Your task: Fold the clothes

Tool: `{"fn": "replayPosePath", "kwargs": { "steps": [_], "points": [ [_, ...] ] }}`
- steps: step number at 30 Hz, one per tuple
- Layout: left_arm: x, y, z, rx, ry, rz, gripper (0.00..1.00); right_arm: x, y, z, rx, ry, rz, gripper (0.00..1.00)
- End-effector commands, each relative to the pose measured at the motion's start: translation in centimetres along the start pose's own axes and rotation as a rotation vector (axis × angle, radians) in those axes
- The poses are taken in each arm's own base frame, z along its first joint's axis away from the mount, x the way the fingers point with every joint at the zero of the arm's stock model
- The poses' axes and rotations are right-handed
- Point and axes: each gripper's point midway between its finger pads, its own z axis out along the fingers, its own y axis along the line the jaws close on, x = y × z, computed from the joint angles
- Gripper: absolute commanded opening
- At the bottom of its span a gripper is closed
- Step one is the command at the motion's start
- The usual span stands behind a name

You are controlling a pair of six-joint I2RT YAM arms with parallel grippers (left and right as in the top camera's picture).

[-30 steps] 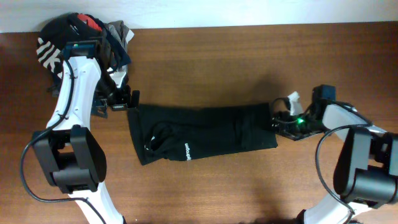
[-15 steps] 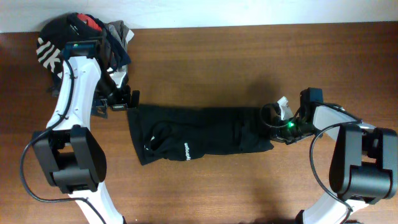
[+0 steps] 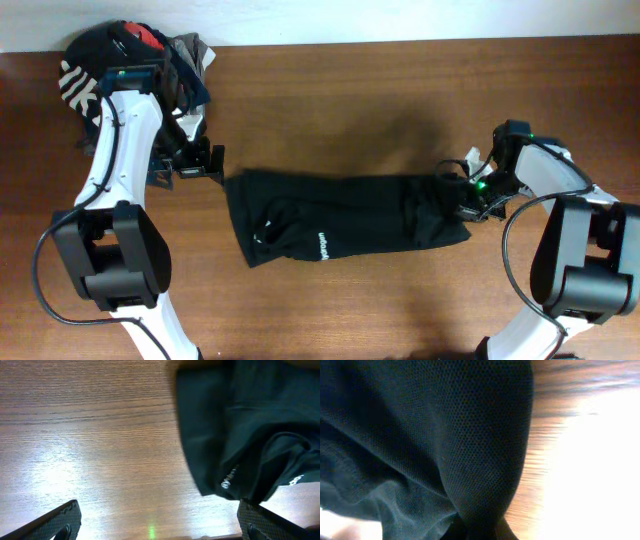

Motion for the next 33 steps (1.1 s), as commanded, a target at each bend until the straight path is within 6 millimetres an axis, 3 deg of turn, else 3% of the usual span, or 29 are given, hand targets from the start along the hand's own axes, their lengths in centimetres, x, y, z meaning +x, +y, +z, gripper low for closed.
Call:
{"fn": "replayPosePath", "kwargs": {
  "steps": [1, 10, 22, 28, 33],
  "points": [
    [0.1, 0.2, -0.7, -0.003, -0.024, -0.013, 0.99, -0.3, -1.0, -2.2, 0.21, -0.062, 0.019, 0.04],
    [0.3, 0.3, 0.8, -0.003, -0.006, -0.015, 0.99, 0.2, 2.6, -2.9, 0.433, -0.133, -0.058, 0.04],
    [0.5, 0.4, 2.4, -0.002, 0.01, -0.016, 0.99, 1.6, 9.6, -0.8, 0.521, -0.208, -0.213, 0.04],
    [0.5, 0.4, 2.4, -0.002, 0.011, -0.016, 0.99, 2.1, 11.0, -0.4, 0.525, -0.239, -0.21, 0.04],
    [0.5, 0.4, 2.4, -0.002, 0.011, -0.016, 0.99, 1.6, 10.6, -2.2, 0.616, -0.284, -0.198, 0.04]
  ]
}}
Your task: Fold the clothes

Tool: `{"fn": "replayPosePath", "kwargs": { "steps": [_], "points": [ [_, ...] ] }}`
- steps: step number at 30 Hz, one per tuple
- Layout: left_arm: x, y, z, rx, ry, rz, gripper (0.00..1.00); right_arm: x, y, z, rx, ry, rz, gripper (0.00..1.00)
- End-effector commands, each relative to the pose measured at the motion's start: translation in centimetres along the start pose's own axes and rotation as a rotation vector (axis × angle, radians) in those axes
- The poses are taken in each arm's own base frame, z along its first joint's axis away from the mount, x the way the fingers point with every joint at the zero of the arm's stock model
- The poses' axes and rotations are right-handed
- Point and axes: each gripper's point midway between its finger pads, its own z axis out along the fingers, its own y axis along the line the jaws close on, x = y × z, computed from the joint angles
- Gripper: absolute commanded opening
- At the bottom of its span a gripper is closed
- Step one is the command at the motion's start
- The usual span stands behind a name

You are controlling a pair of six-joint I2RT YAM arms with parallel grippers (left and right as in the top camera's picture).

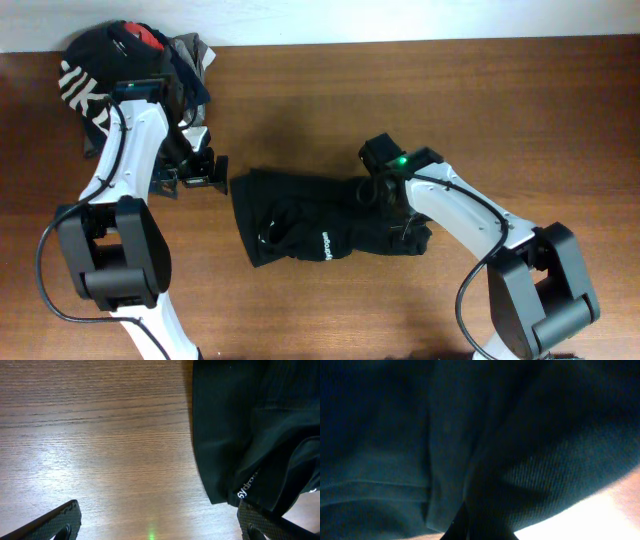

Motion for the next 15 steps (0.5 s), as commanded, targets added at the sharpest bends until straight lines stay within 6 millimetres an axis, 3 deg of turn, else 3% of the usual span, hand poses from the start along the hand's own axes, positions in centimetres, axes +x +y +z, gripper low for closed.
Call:
{"fn": "replayPosePath", "kwargs": {
  "steps": [1, 7, 15],
  "points": [
    [0.2, 0.2, -0.6, -0.003, -0.018, -0.014, 0.99, -1.8, -0.9, -2.4, 0.055, -0.085, 0.044, 0.04],
    [0.1, 0.2, -0.6, -0.003, -0.024, -0.013, 0.99, -2.6, 0.5, -3.6, 0.032, -0.121, -0.077, 0.04],
    [0.1, 0.2, -0.6, -0.003, -0.022, -0.013, 0.99, -2.0, 4.5, -4.2, -0.043, -0.154, -0.152, 0.08]
  ]
}}
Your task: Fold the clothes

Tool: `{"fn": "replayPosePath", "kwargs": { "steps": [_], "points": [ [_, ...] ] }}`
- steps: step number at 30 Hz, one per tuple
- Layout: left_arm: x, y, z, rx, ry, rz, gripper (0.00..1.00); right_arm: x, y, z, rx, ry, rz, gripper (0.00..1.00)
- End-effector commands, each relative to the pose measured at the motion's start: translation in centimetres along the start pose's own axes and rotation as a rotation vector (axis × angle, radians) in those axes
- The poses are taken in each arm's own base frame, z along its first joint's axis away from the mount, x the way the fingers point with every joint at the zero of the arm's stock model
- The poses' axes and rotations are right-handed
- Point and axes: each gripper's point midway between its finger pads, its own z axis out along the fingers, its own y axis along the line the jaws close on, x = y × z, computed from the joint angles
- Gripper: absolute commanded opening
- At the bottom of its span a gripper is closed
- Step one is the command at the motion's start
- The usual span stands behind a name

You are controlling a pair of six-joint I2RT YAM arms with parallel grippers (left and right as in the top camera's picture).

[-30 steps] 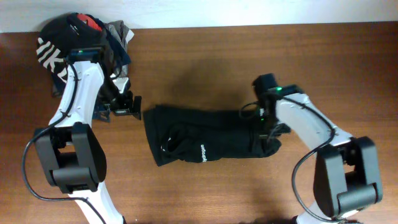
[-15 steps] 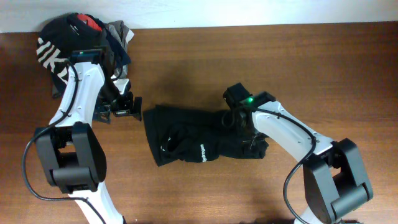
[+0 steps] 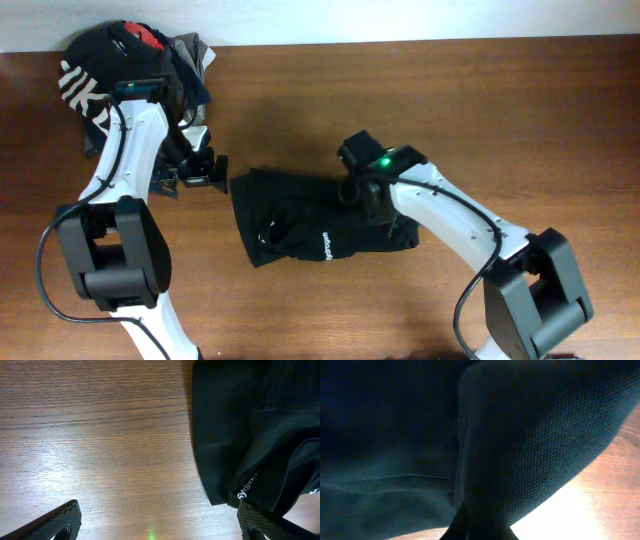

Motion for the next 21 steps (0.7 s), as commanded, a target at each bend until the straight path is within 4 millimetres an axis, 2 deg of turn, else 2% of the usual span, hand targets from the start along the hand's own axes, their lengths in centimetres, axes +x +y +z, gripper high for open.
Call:
{"fn": "replayPosePath", "kwargs": {
  "steps": [1, 3, 7, 12, 15, 17, 18, 19, 21],
  "points": [
    [0.3, 0.2, -0.6, -0.003, -0.015, -0.014, 0.99, -0.5, 2.4, -1.4, -0.069, -0.046, -0.036, 0.09],
    [0.4, 0.1, -0.6, 0.002, -0.01, -0.014, 0.99, -0.5, 4.0, -1.5, -0.123, -0.049, -0.051, 0.13],
    [0.5, -0.4, -0.6, 0.032, -0.006, -0.014, 0.99, -0.6, 5.7, -1.3, -0.177, -0.047, -0.061, 0.2],
    [0.5, -0.4, -0.6, 0.032, -0.006, -0.014, 0.99, -0.6, 8.4, -1.7, -0.321, -0.033, -0.062, 0.2],
    [0.5, -0.4, -0.6, 0.032, -0.006, -0.014, 0.99, -1.0, 8.8, -2.4, -0.357, -0.042, -0.055, 0.22],
    [0.5, -0.4, -0.6, 0.032, -0.006, -0.014, 0.99, -1.2, 8.8, -3.5, -0.387, -0.042, -0.049, 0.31],
    [0.5, -0.4, -0.6, 0.032, -0.006, -0.014, 0.99, -1.4, 8.5, -4.0, -0.389, -0.044, -0.043, 0.39],
    [0.5, -0.4, -0.6, 0.032, -0.006, -0.014, 1.0, -1.8, 7.9, -5.1, -0.39, -0.048, -0.034, 0.53],
    [0.5, -0.4, -0.6, 0.032, -0.006, -0.014, 1.0, -2.3, 6.9, -6.4, -0.387, -0.048, -0.017, 0.65]
  ]
}}
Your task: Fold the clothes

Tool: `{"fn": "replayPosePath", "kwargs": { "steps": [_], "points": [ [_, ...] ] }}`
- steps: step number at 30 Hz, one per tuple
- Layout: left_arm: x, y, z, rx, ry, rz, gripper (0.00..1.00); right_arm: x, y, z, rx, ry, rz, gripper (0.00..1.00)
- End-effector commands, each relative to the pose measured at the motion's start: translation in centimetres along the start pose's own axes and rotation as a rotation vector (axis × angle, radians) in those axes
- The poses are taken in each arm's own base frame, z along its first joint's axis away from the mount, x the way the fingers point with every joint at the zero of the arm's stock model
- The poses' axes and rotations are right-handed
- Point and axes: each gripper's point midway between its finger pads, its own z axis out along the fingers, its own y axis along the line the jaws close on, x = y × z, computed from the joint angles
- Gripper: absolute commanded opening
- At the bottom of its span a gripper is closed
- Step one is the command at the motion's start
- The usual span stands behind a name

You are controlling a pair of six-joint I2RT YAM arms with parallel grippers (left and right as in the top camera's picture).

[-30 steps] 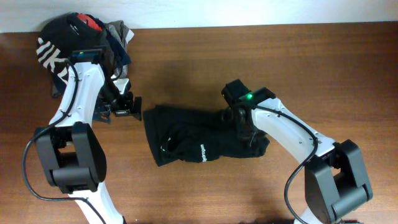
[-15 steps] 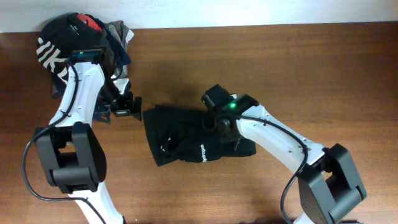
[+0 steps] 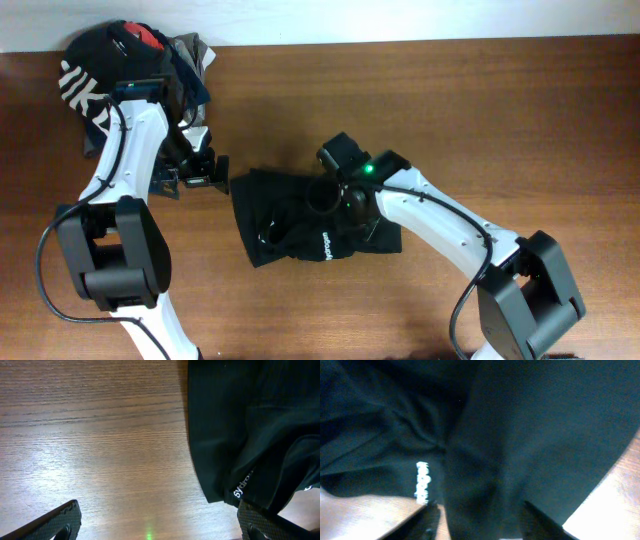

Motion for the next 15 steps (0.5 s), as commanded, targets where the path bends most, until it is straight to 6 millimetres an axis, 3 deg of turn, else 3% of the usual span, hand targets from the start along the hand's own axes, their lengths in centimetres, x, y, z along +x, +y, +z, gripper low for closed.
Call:
{"fn": "replayPosePath", "kwargs": {
  "steps": [1, 3, 6, 8, 9, 13, 15],
  "points": [
    [0.3, -0.2, -0.6, 0.015, -0.015, -0.013, 0.99, -2.4, 0.0, -4.6, -0.053, -0.071, 0.044, 0.69],
    [0.3, -0.2, -0.6, 0.015, -0.015, -0.013, 1.0, -2.9, -0.8, -6.1, -0.049, -0.071, 0.069, 0.73],
    [0.3, -0.2, -0.6, 0.015, -0.015, -0.013, 0.99, -3.5, -2.1, -7.1, -0.057, -0.078, 0.109, 0.7],
    [0.3, -0.2, -0.6, 0.015, -0.015, -0.013, 0.99, -3.8, -2.6, -6.9, -0.072, -0.076, 0.127, 0.44],
    [0.3, -0.2, -0.6, 0.015, -0.015, -0.013, 0.99, -3.8, -2.9, -6.5, -0.075, -0.071, 0.128, 0.35],
    [0.3, -0.2, -0.6, 0.016, -0.015, -0.013, 0.99, -4.1, -3.2, -4.7, -0.09, -0.066, 0.131, 0.1],
    [0.3, -0.2, -0.6, 0.016, -0.016, -0.013, 0.99, -5.1, -2.5, -3.3, -0.129, -0.088, 0.128, 0.05]
  ]
}}
